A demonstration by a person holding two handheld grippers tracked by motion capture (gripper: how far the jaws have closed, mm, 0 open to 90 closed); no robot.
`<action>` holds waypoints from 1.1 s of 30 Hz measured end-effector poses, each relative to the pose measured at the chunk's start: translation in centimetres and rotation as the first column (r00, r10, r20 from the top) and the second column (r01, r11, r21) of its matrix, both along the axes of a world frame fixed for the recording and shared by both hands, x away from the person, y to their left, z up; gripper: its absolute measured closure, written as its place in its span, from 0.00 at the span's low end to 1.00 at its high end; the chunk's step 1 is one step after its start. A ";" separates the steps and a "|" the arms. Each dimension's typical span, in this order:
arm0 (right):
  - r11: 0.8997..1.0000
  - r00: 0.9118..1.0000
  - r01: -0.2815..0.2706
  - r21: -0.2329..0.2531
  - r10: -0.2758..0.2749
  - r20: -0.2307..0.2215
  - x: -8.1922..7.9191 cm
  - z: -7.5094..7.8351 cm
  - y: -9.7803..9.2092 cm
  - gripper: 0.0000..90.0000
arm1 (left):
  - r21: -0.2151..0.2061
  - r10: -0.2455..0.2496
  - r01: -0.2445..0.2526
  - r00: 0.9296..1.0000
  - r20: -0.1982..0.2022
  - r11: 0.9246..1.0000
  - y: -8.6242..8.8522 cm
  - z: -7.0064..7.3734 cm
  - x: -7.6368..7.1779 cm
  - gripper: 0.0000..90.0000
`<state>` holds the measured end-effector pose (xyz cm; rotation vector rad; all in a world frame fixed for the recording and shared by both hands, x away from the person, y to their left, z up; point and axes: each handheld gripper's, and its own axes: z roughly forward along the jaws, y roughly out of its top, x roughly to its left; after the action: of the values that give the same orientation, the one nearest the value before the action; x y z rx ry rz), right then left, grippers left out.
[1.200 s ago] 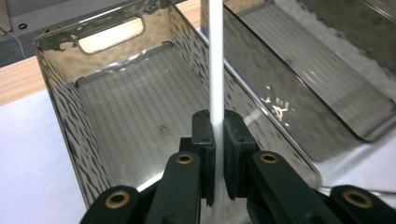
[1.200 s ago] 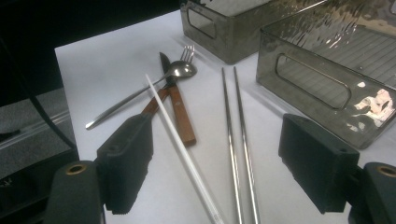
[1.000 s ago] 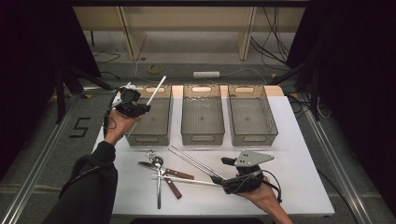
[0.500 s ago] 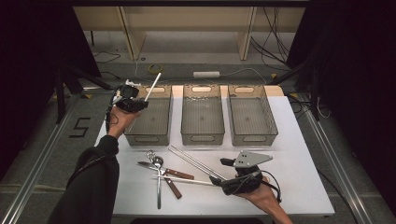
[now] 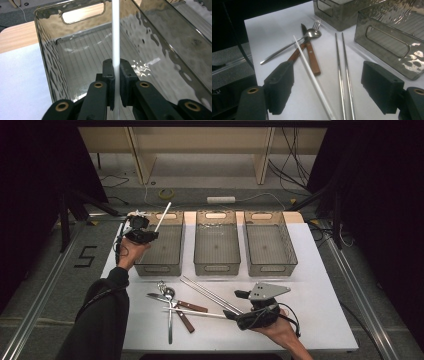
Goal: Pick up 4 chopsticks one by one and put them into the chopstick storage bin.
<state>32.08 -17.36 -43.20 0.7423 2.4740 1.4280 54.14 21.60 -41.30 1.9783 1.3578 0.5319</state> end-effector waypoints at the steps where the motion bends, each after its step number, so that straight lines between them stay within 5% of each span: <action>1: 1.000 1.000 -0.003 0.001 0.003 0.003 0.0 0.0 0.0 0.30 | -0.016 0.000 0.000 1.000 0.003 1.000 0.0 -0.1 -0.1 0.88; 4: 1.000 1.000 -0.004 -0.001 0.004 0.002 0.0 0.0 0.0 0.30 | -0.055 0.019 -0.019 1.000 0.007 0.998 0.2 -0.1 -0.3 0.80; 9: 1.000 1.000 -0.010 -0.025 0.010 0.004 0.0 0.1 0.1 0.31 | -0.079 -0.020 0.019 1.000 -0.013 0.997 -0.2 0.1 -1.7 0.60; 16: 0.994 0.999 -0.045 -0.099 0.045 -0.006 0.0 0.1 0.8 0.36 | -0.098 -0.115 0.115 0.993 0.008 0.989 -1.1 0.8 -5.9 0.45; 17: 0.990 0.998 -0.055 -0.130 0.054 -0.007 0.1 0.1 1.1 0.37 | -0.127 -0.131 0.133 0.991 0.022 0.983 -1.3 0.8 -7.1 0.43; 20: 0.985 0.997 -0.072 -0.154 0.069 -0.023 0.3 0.1 1.4 0.39 | -0.110 -0.164 0.165 0.986 0.018 0.980 -1.7 1.0 -8.0 0.38; 22: 0.978 0.996 -0.083 -0.191 0.078 -0.035 0.5 0.0 1.7 0.42 | -0.109 -0.185 0.188 0.982 0.038 0.976 -1.9 1.4 -9.0 0.36; 26: 0.958 0.991 -0.121 -0.262 0.101 -0.087 1.1 -0.3 2.3 0.46 | -0.182 -0.197 0.204 0.979 0.057 0.962 -1.8 1.6 -10.8 0.31; 33: 0.927 0.981 -0.175 -0.332 0.136 -0.137 1.7 -0.9 3.2 0.50 | -0.182 -0.261 0.276 0.960 0.100 0.944 -3.0 -0.1 -14.5 0.27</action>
<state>33.81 -14.15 -44.13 0.5770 2.8189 0.9753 39.61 18.59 -41.44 1.9219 1.0301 0.3280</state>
